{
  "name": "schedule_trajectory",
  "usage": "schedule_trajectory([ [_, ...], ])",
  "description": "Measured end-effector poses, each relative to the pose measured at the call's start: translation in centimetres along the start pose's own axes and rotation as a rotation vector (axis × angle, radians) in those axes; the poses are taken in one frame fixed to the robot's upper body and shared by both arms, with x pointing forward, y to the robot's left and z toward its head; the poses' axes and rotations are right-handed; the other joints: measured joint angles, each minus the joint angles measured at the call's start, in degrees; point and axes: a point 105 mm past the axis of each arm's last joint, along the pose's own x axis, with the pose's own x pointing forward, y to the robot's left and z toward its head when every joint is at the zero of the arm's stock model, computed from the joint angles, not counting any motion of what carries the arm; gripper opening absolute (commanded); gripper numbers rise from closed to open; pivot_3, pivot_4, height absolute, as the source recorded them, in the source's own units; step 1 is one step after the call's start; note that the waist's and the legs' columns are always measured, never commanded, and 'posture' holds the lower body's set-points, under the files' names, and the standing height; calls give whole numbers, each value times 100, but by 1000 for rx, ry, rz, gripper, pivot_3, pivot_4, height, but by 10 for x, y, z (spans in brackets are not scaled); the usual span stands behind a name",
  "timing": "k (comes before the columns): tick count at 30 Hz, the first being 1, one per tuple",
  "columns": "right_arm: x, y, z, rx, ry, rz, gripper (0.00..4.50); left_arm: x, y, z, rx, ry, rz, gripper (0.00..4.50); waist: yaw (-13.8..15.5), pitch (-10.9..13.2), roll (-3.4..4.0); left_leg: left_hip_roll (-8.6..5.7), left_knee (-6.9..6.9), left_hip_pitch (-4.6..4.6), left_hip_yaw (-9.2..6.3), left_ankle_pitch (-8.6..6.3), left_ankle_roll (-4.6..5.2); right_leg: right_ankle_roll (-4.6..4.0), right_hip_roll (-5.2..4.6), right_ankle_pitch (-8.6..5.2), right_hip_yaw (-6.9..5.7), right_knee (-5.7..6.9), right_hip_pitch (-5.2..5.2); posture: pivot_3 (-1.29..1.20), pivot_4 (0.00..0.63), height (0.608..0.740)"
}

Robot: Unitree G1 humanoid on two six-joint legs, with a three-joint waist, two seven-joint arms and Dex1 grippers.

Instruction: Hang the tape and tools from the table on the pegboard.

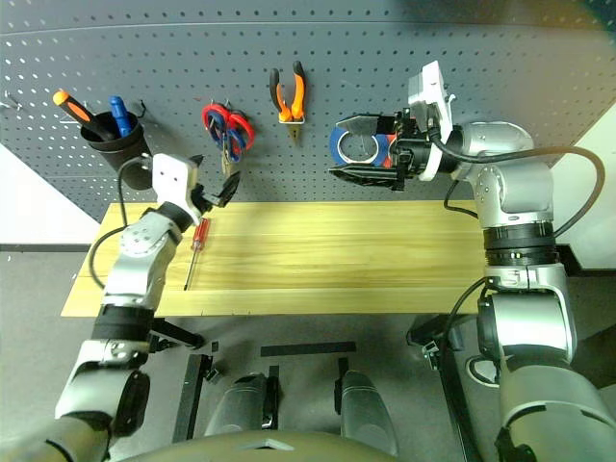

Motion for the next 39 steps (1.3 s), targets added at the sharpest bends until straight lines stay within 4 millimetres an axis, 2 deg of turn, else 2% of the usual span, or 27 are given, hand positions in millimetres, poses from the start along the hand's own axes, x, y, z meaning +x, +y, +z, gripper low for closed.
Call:
schedule_trajectory([
  [3,6,6,-6,26,21,16,4500,-19,1,-1,-6,39,-16,4226,31,0,0,-2,3,2,-3,0,1,0,0,0,2,7,0,82,115,740],
  [6,19,14,-17,85,51,50,4500,-34,13,-5,-30,104,19,4226,45,0,0,-3,7,5,-5,-4,8,0,1,0,3,21,0,98,119,740],
  [11,55,27,-34,154,80,115,4500,-56,37,-33,-78,294,139,4226,46,0,0,-3,6,16,-7,-14,25,-1,6,-1,7,34,0,131,131,740],
  [16,84,36,-45,170,73,181,4500,-61,52,-56,-145,417,233,4226,91,3,-5,-10,7,13,-8,-14,27,-1,3,-1,4,32,1,165,168,740],
  [21,97,22,-55,169,75,138,4500,-50,62,-74,-167,498,276,4226,213,14,-7,-12,5,16,-1,-15,28,-2,6,-1,-1,32,1,188,208,740],
  [27,95,14,-58,163,92,122,4500,-26,69,-82,-200,555,298,4226,309,168,-19,-15,5,22,-3,-15,32,-3,6,-2,-6,30,11,185,285,740],
  [33,82,15,-64,198,119,99,4500,-5,70,-99,-236,688,347,4226,328,437,-27,-14,5,1,-10,-18,37,-3,2,-2,-8,38,-16,123,336,740],
  [39,64,12,-66,232,135,30,4500,11,58,-112,-271,726,340,4226,218,682,-61,-13,7,-18,-8,-9,20,-3,-9,-2,-11,38,-36,67,353,740],
])
